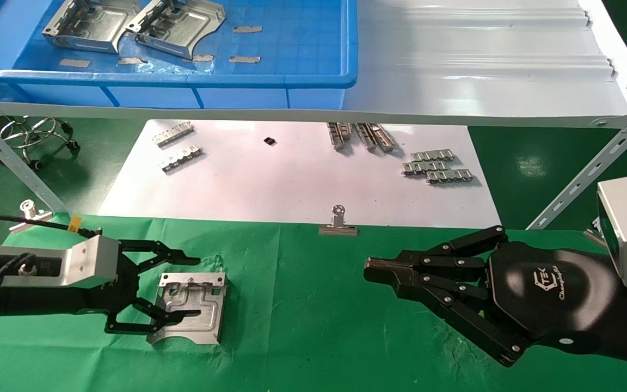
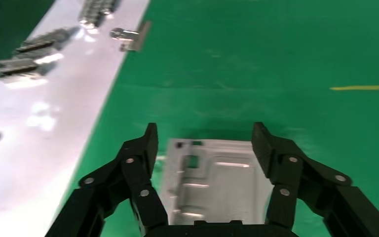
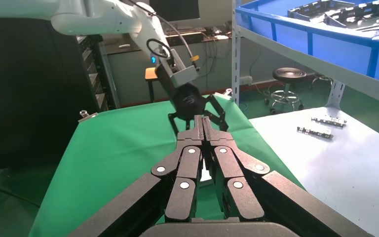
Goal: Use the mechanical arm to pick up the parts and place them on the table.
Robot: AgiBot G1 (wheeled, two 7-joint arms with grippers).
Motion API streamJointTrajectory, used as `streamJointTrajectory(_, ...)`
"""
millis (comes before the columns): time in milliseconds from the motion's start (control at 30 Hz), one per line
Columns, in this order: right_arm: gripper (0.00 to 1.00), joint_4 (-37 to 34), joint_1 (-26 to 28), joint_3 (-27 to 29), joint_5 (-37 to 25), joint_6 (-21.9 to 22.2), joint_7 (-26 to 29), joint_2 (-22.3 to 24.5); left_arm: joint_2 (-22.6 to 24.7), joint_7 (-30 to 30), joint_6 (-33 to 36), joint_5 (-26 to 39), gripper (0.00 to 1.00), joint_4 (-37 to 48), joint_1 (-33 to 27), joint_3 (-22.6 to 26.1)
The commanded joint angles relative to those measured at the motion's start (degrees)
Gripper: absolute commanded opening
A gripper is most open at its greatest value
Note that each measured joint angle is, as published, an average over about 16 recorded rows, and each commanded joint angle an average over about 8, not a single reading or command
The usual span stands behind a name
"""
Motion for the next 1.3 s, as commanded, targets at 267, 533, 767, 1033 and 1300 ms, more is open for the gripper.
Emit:
streamJointTrajectory(267, 1.0, 0.0, 0.0, 0.0, 0.0, 0.0, 0.0, 0.0, -2.1, -7.3, -0.5, -2.4, 1.0, -8.5, 4.7, -5.4)
streamJointTrajectory(533, 1.0, 0.0, 0.0, 0.0, 0.0, 0.0, 0.0, 0.0, -4.1, -14.1, -1.1, -4.5, 1.0, -16.8, 9.1, -10.4)
streamJointTrajectory(767, 1.0, 0.0, 0.0, 0.0, 0.0, 0.0, 0.0, 0.0, -5.8, -20.0, -1.6, -6.3, 1.0, -24.1, 13.0, -14.8)
streamJointTrajectory(1033, 1.0, 0.0, 0.0, 0.0, 0.0, 0.0, 0.0, 0.0, -7.8, -26.9, -2.2, -8.3, 1.0, -32.5, 17.5, -19.8)
streamJointTrajectory(1300, 1.0, 0.0, 0.0, 0.0, 0.0, 0.0, 0.0, 0.0, -9.7, -33.6, -2.7, -10.4, 1.0, -40.8, 21.9, -24.8)
